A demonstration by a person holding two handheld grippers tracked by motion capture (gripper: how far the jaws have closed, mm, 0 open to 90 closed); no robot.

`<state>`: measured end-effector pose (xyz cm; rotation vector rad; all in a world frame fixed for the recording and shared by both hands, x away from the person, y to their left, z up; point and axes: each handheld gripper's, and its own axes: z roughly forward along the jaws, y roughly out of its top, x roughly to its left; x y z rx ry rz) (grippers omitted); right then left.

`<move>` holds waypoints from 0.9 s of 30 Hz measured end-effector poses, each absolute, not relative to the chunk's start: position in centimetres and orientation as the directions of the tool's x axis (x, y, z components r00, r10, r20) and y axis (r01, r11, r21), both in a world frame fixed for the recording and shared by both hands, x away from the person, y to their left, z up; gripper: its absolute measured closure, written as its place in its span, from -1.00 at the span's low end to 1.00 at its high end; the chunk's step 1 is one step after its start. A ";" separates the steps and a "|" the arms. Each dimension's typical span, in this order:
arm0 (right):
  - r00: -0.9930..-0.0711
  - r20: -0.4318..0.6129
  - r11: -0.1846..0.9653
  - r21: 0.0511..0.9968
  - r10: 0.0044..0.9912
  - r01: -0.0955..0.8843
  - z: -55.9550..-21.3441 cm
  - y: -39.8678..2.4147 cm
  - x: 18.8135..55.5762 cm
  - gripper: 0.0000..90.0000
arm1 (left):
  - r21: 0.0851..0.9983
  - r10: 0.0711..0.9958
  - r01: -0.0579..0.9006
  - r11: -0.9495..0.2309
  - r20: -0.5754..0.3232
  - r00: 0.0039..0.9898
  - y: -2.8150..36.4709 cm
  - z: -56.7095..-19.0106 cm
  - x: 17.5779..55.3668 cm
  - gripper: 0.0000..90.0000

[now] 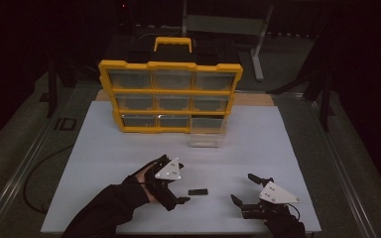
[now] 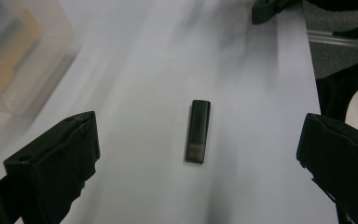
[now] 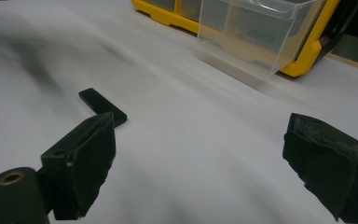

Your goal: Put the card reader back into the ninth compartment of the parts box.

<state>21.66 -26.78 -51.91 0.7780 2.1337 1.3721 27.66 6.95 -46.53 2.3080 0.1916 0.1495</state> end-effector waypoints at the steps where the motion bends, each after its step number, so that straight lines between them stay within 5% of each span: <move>1: -0.721 -0.090 0.331 0.922 0.687 0.200 -51.9 -26.8 21.7 -0.79 | 0.737 0.185 0.091 -0.670 0.047 0.982 6.9 -46.5 27.7 -0.99; 20: -0.720 -0.090 0.333 0.921 0.688 0.203 -51.9 -26.8 21.7 -0.79 | 0.669 0.165 0.105 -0.736 0.026 0.986 4.7 -49.1 28.6 -0.92; 27: -0.718 -0.087 0.331 0.921 0.690 0.206 -51.9 -26.8 21.7 -0.79 | 0.663 0.125 0.077 -0.745 0.024 0.992 4.2 -49.7 28.9 -0.63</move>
